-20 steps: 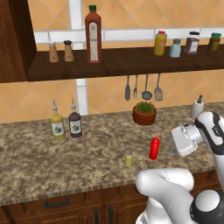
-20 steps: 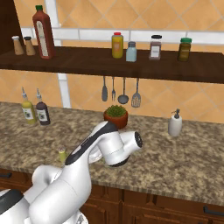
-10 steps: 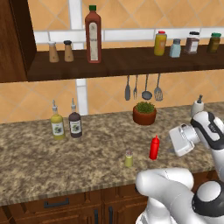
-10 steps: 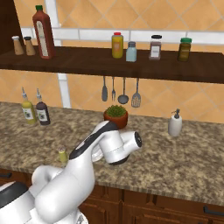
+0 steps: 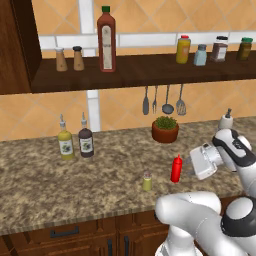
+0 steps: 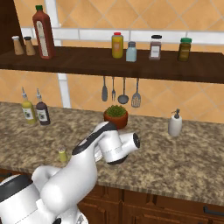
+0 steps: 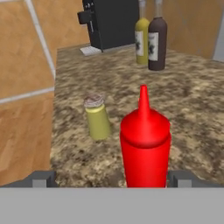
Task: Put the shaker and condiment bottle from the counter next to their counterparts in the cabinet.
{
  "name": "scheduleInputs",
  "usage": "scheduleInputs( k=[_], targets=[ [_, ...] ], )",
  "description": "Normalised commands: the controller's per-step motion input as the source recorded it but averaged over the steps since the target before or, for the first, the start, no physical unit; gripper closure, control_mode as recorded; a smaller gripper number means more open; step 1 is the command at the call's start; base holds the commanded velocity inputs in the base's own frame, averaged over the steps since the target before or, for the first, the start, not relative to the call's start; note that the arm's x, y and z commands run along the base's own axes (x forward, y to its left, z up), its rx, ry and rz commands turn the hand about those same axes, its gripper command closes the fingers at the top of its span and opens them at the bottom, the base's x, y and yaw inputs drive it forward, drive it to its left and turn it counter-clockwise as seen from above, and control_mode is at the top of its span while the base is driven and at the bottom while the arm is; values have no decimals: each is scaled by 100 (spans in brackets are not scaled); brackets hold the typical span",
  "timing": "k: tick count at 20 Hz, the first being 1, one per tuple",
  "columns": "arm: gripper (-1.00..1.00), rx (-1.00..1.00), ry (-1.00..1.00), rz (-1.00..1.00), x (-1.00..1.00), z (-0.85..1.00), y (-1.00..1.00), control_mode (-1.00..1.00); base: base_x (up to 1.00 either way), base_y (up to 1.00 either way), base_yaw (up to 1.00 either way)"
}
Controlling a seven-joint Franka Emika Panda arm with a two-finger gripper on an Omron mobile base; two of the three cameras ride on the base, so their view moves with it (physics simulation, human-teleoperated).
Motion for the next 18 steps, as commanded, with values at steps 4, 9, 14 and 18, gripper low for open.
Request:
scheduleInputs(
  k=[4, 9, 14, 18],
  targets=[
    [-100, 0, 0, 0, 16, -16, 2, -100, 0, 0, 0],
    [-100, 2, 0, 0, 15, -12, 0, -100, 0, 0, 0],
    [-100, 4, 0, 0, 16, -10, 0, -100, 0, 0, 0],
    [-100, 6, 0, 0, 14, -11, 0, -100, 0, 0, 0]
  ],
)
